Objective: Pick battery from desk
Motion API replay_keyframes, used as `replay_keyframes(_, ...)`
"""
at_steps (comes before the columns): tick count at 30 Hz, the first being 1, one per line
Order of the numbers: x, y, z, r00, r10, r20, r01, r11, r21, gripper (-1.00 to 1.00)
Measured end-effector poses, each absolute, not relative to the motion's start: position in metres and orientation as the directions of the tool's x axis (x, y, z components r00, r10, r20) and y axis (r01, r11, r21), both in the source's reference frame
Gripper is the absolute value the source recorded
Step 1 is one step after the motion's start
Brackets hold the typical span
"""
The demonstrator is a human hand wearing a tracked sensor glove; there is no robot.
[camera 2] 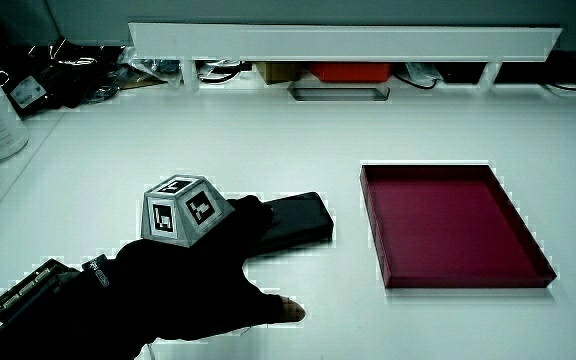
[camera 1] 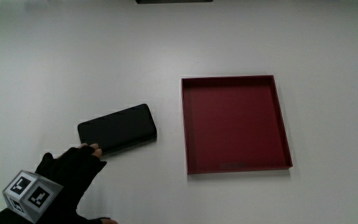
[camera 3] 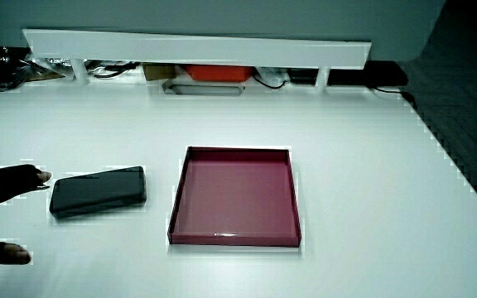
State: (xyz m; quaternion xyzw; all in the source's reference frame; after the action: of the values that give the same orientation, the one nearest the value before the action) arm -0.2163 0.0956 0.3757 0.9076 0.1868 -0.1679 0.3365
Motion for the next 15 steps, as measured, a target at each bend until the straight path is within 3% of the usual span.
replay_keyframes(6,-0.219,0.096,0.378,0.867,0.23,-0.442,0.46,-0.71,0.533,0.0)
replay_keyframes(7,-0.205,0.089,0.355,0.871,0.204,-0.447,0.441,-0.728,0.525,0.0)
replay_keyframes(9,-0.205,0.087,0.354,0.873,0.214,-0.438,0.44,-0.734,0.518,0.0)
replay_keyframes(10,-0.207,0.086,0.355,0.867,0.215,-0.45,0.443,-0.746,0.498,0.0)
replay_keyframes(11,-0.224,0.092,0.383,0.868,0.231,-0.439,0.452,-0.733,0.509,0.0)
replay_keyframes(12,-0.207,0.082,0.354,0.873,0.209,-0.441,0.43,-0.756,0.494,0.0)
replay_keyframes(15,-0.207,0.073,0.355,0.871,0.207,-0.445,0.424,-0.773,0.472,0.0)
